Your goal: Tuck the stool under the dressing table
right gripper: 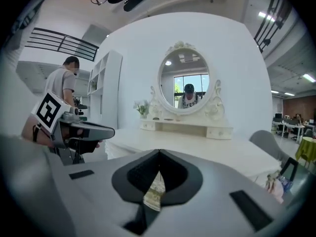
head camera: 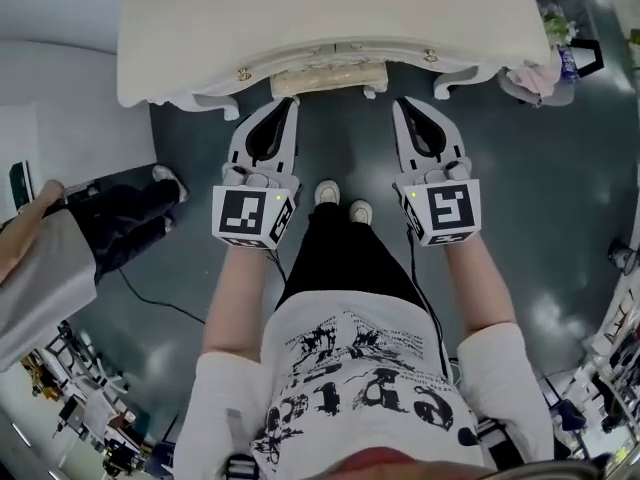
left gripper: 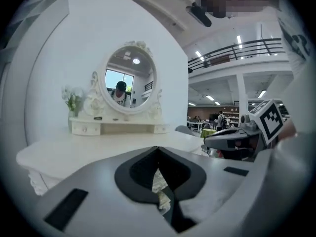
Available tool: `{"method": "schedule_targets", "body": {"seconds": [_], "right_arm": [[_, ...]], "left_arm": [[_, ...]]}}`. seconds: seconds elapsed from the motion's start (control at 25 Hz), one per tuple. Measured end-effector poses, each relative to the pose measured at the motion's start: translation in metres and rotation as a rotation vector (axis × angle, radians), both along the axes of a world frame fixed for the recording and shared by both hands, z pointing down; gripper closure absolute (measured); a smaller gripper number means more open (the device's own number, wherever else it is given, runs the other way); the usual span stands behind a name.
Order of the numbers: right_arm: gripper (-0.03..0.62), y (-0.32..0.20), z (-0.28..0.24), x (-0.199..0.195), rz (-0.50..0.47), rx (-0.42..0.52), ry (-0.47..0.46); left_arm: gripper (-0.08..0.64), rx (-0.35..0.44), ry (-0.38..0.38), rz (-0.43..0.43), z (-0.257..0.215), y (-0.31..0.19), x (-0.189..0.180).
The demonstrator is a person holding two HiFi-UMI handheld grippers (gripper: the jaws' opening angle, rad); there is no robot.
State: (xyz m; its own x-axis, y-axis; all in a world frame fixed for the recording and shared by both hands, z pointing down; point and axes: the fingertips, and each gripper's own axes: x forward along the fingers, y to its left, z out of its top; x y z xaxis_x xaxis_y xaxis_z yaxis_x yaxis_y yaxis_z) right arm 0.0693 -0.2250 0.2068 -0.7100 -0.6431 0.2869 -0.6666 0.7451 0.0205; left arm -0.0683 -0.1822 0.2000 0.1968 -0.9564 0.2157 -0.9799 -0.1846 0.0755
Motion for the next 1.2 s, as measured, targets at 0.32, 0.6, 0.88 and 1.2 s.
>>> {"method": "schedule_targets", "body": {"seconds": [0.32,0.6,0.88,1.2], "right_arm": [[0.574,0.041,-0.114,0.006,-0.047,0.04,-0.052],[0.575,0.062,-0.195,0.018,-0.098,0.129,-0.108],[0.575,0.068,-0.217,0.038,-0.069,0.159,-0.126],[0.575,0.077,-0.233,0.047,-0.072,0.177,-0.134]], "left_arm": [[0.54,0.115,-0.05,-0.015,-0.129,0.03,0.01],[0.54,0.149,-0.052,-0.011,-0.196,0.052,0.027],[0.54,0.166,-0.079,0.04,-0.213,0.072,0.045],[0.54,0.171,-0.096,0.041,-0.224,0.078,0.053]]}}
